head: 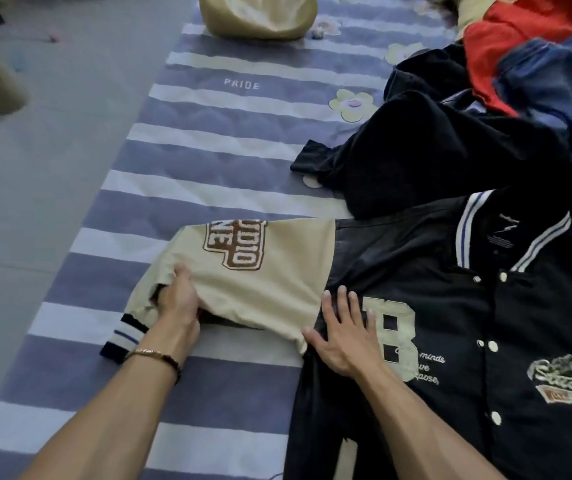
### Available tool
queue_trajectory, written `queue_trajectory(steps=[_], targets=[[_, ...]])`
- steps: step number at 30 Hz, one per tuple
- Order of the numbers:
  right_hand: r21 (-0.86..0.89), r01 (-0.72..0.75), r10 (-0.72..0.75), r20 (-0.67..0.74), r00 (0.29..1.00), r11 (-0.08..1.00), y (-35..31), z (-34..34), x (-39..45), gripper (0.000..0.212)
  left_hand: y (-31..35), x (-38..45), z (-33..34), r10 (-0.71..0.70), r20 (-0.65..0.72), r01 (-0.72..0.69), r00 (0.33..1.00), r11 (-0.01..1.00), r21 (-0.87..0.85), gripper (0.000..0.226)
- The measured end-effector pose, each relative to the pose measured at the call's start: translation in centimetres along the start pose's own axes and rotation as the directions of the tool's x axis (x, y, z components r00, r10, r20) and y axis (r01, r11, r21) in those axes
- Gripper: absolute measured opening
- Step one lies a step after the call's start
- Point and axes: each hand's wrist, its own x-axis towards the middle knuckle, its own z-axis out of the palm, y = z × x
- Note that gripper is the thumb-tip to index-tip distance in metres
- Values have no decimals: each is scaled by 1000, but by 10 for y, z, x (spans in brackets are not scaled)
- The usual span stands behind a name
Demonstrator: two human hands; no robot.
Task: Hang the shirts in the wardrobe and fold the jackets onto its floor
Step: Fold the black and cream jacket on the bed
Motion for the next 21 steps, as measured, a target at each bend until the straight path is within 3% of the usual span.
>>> queue_trajectory(steps=[2, 4, 6, 7, 8, 9, 10, 12, 13, 14, 15, 17, 18, 19, 21], targets=[[-22, 31, -31, -19, 999, 999, 7, -5, 2, 79, -3, -3, 1, 26, 8, -27, 1000, 999, 19, 62], [-17, 43, -44, -74, 996, 999, 15, -7, -5, 74, -6, -18, 6, 88, 33, -92, 996, 979, 184, 67], [119, 45, -36, -73, 997, 992, 20, -9, -17, 70, -13, -45, 13, 206, 127, -241, 970, 875, 420, 66], [266, 42, -24, -71, 997, 963, 21, -14, -26, 67, -19, -64, 17, 268, 239, -355, 933, 792, 496, 60], [449, 27, 8, -76, 997, 893, 25, -20, -37, 63, -29, -84, 23, 355, 396, -525, 847, 678, 514, 56], [627, 14, 56, -91, 994, 779, 32, -31, -52, 57, -39, -111, 32, 439, 564, -708, 699, 533, 463, 54], [775, 0, 113, -92, 989, 632, 33, -37, -58, 47, -49, -126, 35, 450, 711, -837, 540, 370, 403, 54], [963, 19, 273, -95, 957, 269, 51, -54, -78, 33, -79, -156, 50, 428, 865, -957, 263, 1, 291, 73], [994, 58, 362, -88, 928, 93, 67, -59, -87, 31, -95, -173, 60, 334, 924, -957, 188, -149, 249, 84], [994, 98, 472, -68, 879, -38, 84, -61, -93, 33, -107, -188, 67, 227, 961, -930, 160, -293, 224, 88], [989, 124, 591, -49, 805, -86, 107, -59, -101, 40, -118, -204, 74, 85, 982, -907, 171, -374, 191, 87], [998, 63, 757, -65, 650, 32, 147, -51, -114, 65, -134, -223, 77, -52, 975, -877, 216, -449, 171, 80], [992, 9, 775, -103, 624, 124, 160, -46, -118, 73, -138, -224, 75, -19, 976, -858, 218, -480, 182, 80], [974, -28, 737, -151, 659, 224, 167, -42, -122, 80, -141, -222, 71, 9, 972, -835, 235, -511, 206, 83], [911, -13, 555, -240, 797, 412, 164, -35, -120, 87, -139, -216, 65, 35, 969, -825, 243, -518, 225, 91]])
